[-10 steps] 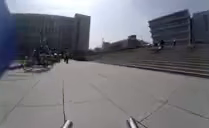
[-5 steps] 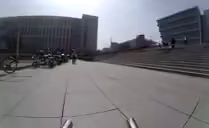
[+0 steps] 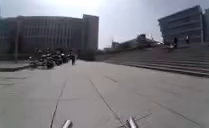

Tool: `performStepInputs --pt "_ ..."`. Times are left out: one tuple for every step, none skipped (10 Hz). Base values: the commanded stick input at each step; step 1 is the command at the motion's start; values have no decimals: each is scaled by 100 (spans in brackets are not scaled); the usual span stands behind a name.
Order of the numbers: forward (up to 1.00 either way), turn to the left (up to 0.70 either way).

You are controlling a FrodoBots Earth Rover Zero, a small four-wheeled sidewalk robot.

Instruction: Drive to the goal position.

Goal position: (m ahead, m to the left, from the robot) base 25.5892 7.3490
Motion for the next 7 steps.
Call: performStepInputs --pt "70 1" --pt "70 1" --pt "70 1" --pt "70 1" --pt "70 1" --pt "70 1" --pt "70 1"
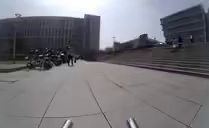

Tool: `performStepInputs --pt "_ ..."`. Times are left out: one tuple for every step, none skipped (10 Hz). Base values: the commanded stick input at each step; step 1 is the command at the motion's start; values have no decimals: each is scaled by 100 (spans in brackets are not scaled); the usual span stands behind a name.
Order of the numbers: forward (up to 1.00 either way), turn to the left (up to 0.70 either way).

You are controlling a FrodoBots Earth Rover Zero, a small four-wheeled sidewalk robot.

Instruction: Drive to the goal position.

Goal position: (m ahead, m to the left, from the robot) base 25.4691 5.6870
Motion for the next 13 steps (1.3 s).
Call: performStepInputs --pt "70 1" --pt "70 1" --pt "70 1" --pt "70 1" --pt "70 1" --pt "70 1" --pt "70 1" --pt "70 1" --pt "70 13" --pt "70 28" --pt "70 36" --pt "70 35" --pt "70 32"
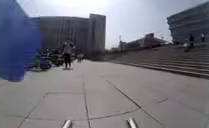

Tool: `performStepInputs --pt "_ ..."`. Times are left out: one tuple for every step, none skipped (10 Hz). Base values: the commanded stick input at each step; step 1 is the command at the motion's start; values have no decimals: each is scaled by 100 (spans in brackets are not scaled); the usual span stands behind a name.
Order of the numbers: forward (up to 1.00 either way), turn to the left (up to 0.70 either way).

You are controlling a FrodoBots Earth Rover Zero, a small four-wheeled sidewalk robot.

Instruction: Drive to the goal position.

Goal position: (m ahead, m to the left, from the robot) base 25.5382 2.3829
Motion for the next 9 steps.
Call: performStepInputs --pt "70 22" --pt "70 11" --pt "70 1" --pt "70 1" --pt "70 1" --pt "70 1" --pt "70 1" --pt "70 1" --pt "70 1"
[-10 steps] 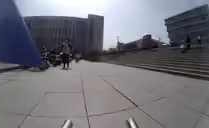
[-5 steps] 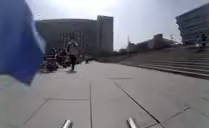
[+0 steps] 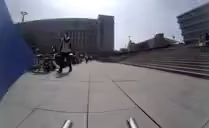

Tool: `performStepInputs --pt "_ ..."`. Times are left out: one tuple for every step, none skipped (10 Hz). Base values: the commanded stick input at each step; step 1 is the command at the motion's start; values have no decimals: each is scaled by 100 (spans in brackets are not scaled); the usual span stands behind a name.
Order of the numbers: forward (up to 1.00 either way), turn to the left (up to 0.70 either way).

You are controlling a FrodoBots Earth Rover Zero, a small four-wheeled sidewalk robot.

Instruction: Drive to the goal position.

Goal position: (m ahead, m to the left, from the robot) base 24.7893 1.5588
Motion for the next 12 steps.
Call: performStepInputs --pt "70 1" --pt "70 1" --pt "70 1" --pt "70 1" --pt "70 1" --pt "70 1" --pt "70 1" --pt "70 1" --pt "70 1" --pt "70 1" --pt "70 1" --pt "70 1"
